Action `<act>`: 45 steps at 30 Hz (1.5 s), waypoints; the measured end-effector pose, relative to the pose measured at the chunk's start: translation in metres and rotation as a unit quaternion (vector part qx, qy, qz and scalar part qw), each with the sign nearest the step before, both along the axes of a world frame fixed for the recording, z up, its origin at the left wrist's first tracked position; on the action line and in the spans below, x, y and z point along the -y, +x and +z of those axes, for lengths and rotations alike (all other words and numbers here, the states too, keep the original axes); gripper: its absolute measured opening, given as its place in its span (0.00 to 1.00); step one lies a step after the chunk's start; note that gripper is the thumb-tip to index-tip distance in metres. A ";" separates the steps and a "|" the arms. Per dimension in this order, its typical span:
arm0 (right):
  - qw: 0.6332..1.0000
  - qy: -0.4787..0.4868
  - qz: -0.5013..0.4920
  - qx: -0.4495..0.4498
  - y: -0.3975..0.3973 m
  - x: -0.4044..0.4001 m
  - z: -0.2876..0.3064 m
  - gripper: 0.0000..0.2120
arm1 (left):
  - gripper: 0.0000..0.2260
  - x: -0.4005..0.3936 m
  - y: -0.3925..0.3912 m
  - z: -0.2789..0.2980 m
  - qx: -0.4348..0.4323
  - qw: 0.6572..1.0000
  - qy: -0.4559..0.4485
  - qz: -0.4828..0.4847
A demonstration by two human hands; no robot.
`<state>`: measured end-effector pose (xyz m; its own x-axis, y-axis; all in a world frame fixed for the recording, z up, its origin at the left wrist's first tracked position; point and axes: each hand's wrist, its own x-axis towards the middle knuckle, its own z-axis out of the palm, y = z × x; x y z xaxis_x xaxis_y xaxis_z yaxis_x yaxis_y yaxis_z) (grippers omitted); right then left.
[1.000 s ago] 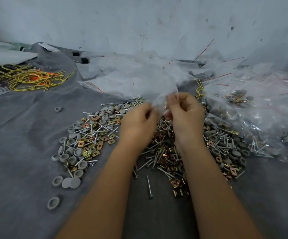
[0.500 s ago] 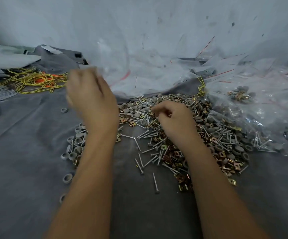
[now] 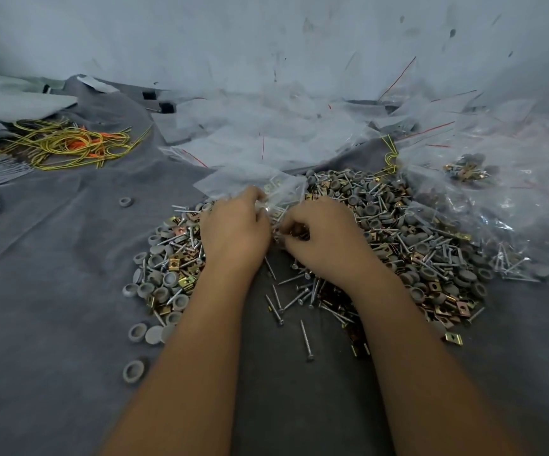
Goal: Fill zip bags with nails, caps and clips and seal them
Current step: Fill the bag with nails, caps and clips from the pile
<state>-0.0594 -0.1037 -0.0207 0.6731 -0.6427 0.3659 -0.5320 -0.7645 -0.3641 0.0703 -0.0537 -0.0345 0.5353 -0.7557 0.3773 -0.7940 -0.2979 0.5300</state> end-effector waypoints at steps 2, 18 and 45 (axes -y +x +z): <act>0.996 0.034 -0.019 0.080 -0.003 0.002 0.000 0.03 | 0.11 0.002 0.002 -0.003 0.005 1.000 -0.005 0.000; 0.953 0.059 -0.122 0.271 0.002 0.007 -0.003 0.05 | 0.11 0.003 -0.013 0.002 -0.164 0.979 -0.099 -0.073; 0.990 -0.010 -0.057 -0.131 0.000 -0.003 0.003 0.17 | 0.08 0.013 0.003 -0.005 -0.099 0.993 -0.048 0.035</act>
